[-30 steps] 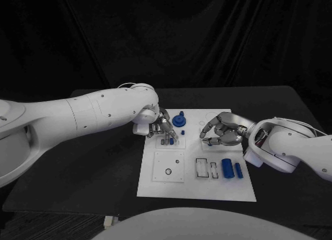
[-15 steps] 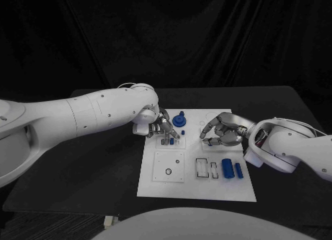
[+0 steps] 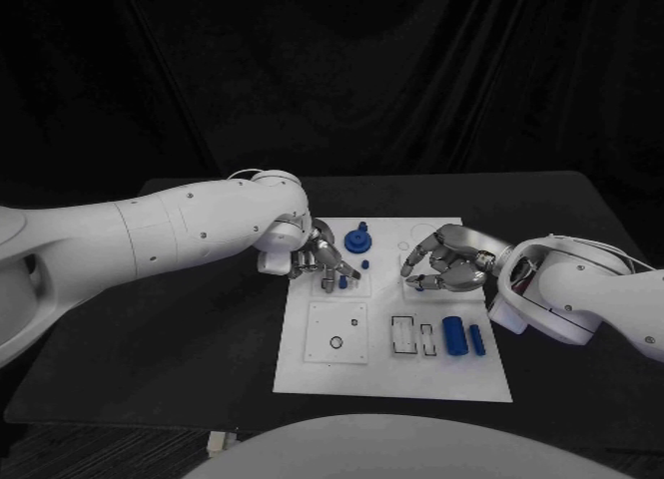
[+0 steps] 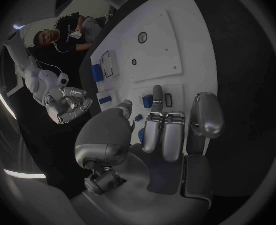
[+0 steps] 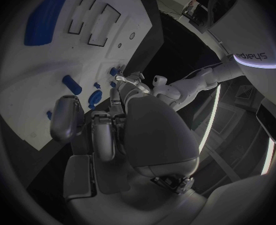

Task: Assemble the parts on the task board

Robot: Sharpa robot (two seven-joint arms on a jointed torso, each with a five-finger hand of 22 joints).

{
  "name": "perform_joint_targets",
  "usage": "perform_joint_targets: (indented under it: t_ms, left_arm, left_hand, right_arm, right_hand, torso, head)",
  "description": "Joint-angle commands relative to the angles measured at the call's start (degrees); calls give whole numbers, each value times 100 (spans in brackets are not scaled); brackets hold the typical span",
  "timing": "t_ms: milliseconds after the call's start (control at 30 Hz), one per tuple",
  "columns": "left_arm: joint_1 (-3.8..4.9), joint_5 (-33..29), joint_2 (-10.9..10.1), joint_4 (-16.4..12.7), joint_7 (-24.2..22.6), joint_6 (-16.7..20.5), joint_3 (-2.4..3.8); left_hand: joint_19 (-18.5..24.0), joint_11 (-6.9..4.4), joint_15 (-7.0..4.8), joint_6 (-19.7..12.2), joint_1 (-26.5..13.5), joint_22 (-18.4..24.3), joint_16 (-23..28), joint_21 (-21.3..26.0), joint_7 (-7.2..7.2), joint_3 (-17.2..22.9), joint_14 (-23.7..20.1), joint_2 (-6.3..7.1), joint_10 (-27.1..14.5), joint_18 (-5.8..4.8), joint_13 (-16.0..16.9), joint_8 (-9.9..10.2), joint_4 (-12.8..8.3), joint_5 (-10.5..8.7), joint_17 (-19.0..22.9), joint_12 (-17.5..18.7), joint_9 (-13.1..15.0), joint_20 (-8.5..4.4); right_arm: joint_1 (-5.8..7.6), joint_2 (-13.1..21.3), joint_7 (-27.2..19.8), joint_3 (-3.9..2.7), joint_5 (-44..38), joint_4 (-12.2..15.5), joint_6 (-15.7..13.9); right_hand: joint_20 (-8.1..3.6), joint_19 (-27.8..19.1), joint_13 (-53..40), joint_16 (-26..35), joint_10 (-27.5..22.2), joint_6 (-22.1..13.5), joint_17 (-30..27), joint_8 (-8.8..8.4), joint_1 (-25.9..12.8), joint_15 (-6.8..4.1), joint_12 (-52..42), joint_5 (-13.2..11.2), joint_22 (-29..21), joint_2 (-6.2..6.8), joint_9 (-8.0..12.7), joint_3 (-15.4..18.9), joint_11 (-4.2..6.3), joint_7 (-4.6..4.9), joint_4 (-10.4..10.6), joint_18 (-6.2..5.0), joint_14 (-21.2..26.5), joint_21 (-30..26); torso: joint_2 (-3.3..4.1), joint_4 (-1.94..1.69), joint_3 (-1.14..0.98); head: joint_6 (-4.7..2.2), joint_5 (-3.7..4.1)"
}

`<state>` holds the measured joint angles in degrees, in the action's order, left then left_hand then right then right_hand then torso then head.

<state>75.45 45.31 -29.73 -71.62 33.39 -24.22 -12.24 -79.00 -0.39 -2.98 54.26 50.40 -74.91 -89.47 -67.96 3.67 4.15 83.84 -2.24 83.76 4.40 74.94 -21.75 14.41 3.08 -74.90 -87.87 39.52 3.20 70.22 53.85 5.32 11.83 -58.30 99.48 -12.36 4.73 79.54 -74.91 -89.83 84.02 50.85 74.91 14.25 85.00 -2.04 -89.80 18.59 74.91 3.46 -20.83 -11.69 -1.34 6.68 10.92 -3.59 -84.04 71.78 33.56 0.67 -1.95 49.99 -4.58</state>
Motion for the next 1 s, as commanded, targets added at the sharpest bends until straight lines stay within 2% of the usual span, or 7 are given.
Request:
perform_joint_targets:
  t_ms: [33,167,200,267,433,667,1000]
  left_arm:
    - [137,-17,-171,-288,-159,322,9]
    - [398,-18,-533,-770,-192,592,10]
    - [481,-18,-641,-902,-197,649,10]
    - [637,-18,-850,-1128,-202,709,11]
    - [851,24,-1115,-1287,-210,617,10]
    - [916,101,-1034,-851,-208,121,7]
    - [770,573,-655,-38,-234,150,6]
  left_hand:
    - [-74,-46,-49,17,80,-942,-53,-116,-37,-89,616,44,523,-8,1345,-52,32,-36,-1510,-71,44,-16]
    - [-158,-74,-80,21,338,-972,-53,-248,-65,-179,616,22,590,-32,1450,-115,14,-35,-1510,-164,119,-46]
    - [-192,-81,-83,5,717,-988,-53,-309,-77,-87,616,-5,623,-43,1505,-141,-206,-6,-1510,-212,150,-51]
    - [-224,-83,-87,-8,956,-1002,-53,-368,-78,-41,616,-57,624,-53,1506,-170,-319,-7,-1510,-213,183,-54]
    - [-262,-92,-91,32,1089,-1021,-53,-451,-92,-62,616,-141,624,-67,1506,-233,-327,10,-1510,-213,232,-58]
    - [-338,-138,-130,160,955,-1053,-53,-603,-138,-377,616,-197,624,-92,1506,-287,32,-29,-1510,-213,266,-100]
    - [-255,-57,-76,-22,789,-1019,-53,-487,-41,-706,616,-216,624,-75,1506,70,226,-37,-1510,-213,47,-69]
  right_arm:
    - [-15,30,19,-3,-9,26,-90]
    - [-15,53,-8,-3,-9,29,-141]
    - [-14,58,-14,-3,-9,27,-148]
    - [-14,64,-21,-3,-9,20,-154]
    - [-14,90,-45,-3,-9,17,-168]
    - [-14,156,-122,-3,-9,89,-270]
    - [-14,173,-196,-3,-9,102,-355]
  right_hand:
    - [9,-38,-1509,-17,598,-35,1509,29,-86,51,-20,-31,924,0,6,7,-45,-8,22,-78,-596,-16]
    - [9,-34,-1509,-17,598,-37,1509,33,-98,50,-20,-48,926,2,11,15,-46,-10,34,-77,-596,-11]
    - [9,-34,-1509,-17,598,-37,1509,33,-98,50,-20,-48,926,2,11,15,-46,-10,34,-77,-596,-11]
    - [9,-34,-1509,-17,598,-37,1509,33,-98,50,-20,-48,926,2,11,15,-46,-10,34,-77,-596,-11]
    - [9,-32,-1509,-17,598,-38,1509,34,-103,50,-20,-53,927,1,13,18,-46,-10,39,-76,-596,-8]
    - [6,46,-1509,-17,598,-53,1509,58,-246,43,-20,-165,963,-3,45,92,-37,-20,180,-53,-596,96]
    - [0,110,-1509,-17,598,-49,1509,103,-412,41,-20,-365,988,-42,87,183,-39,-30,377,-34,-596,172]
  torso:
    - [-2,1,0]
    - [-6,4,1]
    - [-5,4,0]
    - [-7,7,0]
    - [-5,6,0]
    - [-9,1,-2]
    - [11,-5,-1]
  head:
    - [1,10]
    - [1,17]
    - [1,20]
    - [1,19]
    - [1,-1]
    - [1,32]
    - [1,45]
